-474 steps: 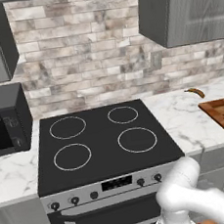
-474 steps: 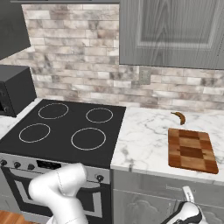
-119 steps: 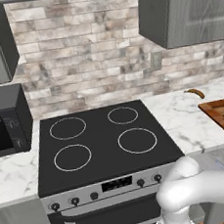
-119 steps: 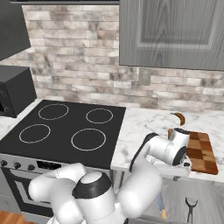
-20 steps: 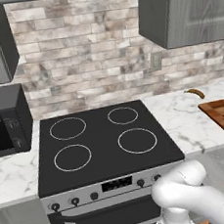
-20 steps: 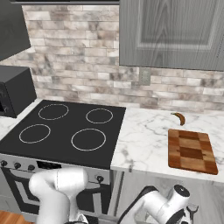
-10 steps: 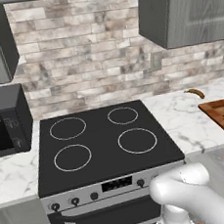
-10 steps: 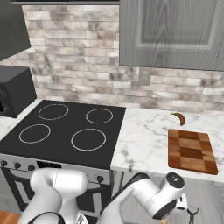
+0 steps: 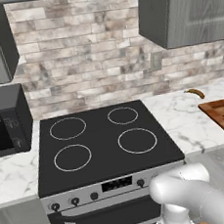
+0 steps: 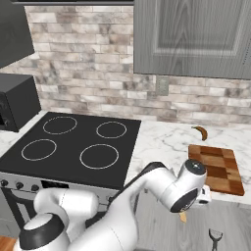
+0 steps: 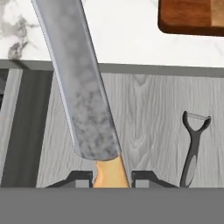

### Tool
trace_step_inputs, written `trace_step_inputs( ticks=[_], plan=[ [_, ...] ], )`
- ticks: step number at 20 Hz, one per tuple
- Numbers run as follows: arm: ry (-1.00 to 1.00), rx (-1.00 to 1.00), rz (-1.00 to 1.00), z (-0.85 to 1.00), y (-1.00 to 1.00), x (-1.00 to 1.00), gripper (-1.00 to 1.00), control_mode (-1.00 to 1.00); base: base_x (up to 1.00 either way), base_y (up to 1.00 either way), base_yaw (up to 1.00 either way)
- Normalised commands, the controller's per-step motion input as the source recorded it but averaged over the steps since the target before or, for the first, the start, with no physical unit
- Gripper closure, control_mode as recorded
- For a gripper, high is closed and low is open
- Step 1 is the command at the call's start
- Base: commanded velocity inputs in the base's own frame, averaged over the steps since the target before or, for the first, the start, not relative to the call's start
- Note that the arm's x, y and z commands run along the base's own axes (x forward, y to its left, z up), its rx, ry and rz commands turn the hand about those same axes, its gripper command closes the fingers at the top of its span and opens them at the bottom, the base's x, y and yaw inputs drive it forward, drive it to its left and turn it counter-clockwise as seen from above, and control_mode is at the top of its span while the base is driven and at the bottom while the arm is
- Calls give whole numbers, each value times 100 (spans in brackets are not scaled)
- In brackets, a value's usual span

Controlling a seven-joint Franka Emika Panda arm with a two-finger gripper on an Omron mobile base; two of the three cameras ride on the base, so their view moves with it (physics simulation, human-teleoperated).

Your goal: Open the drawer on the right and place the cutting tools on the cutting board.

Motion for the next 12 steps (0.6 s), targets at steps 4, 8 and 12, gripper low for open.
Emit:
trace_step_inputs(
  ticks=[4,8,12],
  plan=[
    [0,0,-9,100,-16,0,100,-100,0,0,0],
    [5,1,-24,78,-52,3,100,-100,0,0,0],
    [8,0,-29,32,-60,13,100,-100,0,0,0]
  ],
)
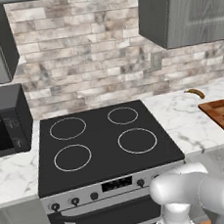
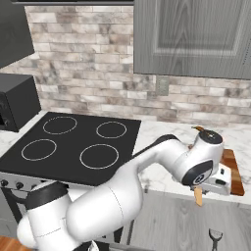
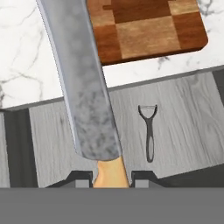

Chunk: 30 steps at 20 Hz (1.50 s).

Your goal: Open the drawer on the right and place the cutting tools on the cutting board.

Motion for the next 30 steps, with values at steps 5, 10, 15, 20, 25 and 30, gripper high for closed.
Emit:
trace_step_inputs(
  ticks=[5,10,15,20,25,30],
  plan=[
    [0,0,-16,14,-26,6,100,-100,0,0,0],
    [0,0,-1,-3,0,31,100,-100,0,0,0],
    [0,0,0,-11,-13,56,100,-100,0,0,0],
    [1,0,0,-26,-9,69,100,-100,0,0,0],
    [4,0,0,-32,-10,68,100,-100,0,0,0],
    [3,0,0,-32,-12,68,100,-100,0,0,0]
  ],
)
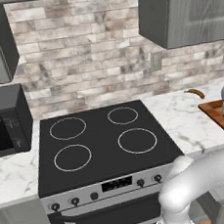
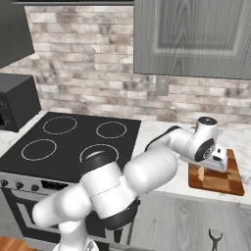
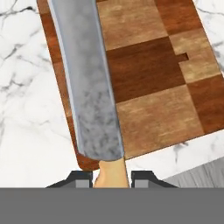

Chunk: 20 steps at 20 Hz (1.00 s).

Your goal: Open the drawer on the right and place the cutting tools on the cutting board.

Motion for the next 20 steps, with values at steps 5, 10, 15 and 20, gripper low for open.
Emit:
trace_step_inputs(
  ticks=[5,10,15,20],
  plan=[
    [0,0,0,-33,-22,58,100,-100,0,0,0],
    [0,0,0,-30,-16,31,-100,-100,0,0,0],
    [-1,0,0,0,0,0,-100,-100,0,0,0],
    [-8,0,0,8,6,-5,-100,-100,0,0,0]
  ],
)
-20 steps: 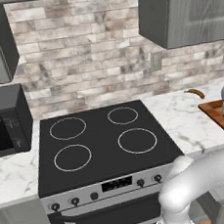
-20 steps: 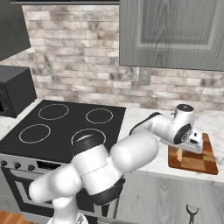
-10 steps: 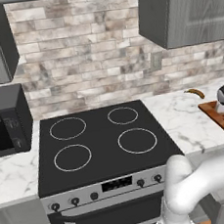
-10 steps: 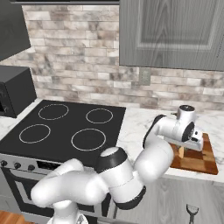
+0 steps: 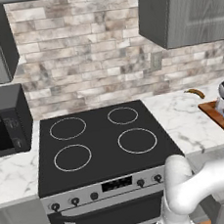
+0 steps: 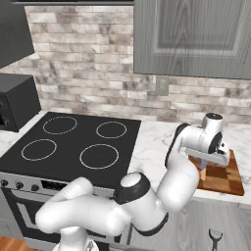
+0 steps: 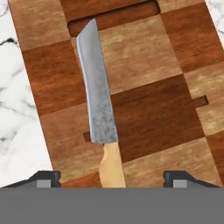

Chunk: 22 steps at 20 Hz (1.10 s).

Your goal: Open the drawer on the right and place the cutting tools on the cutting board.

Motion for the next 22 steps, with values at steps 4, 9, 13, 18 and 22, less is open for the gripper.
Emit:
trace_step_inputs(
  ticks=[4,9,13,18,22],
  plan=[
    [-15,0,0,28,56,-26,-100,-100,0,0,0],
    [-19,0,1,17,99,-76,-100,-100,0,0,0],
    [-28,0,1,1,100,-90,-100,-100,0,0,0],
    [-11,0,1,13,74,-55,-100,-100,0,0,0],
    [0,0,1,0,1,0,-100,-100,0,0,0]
  ],
)
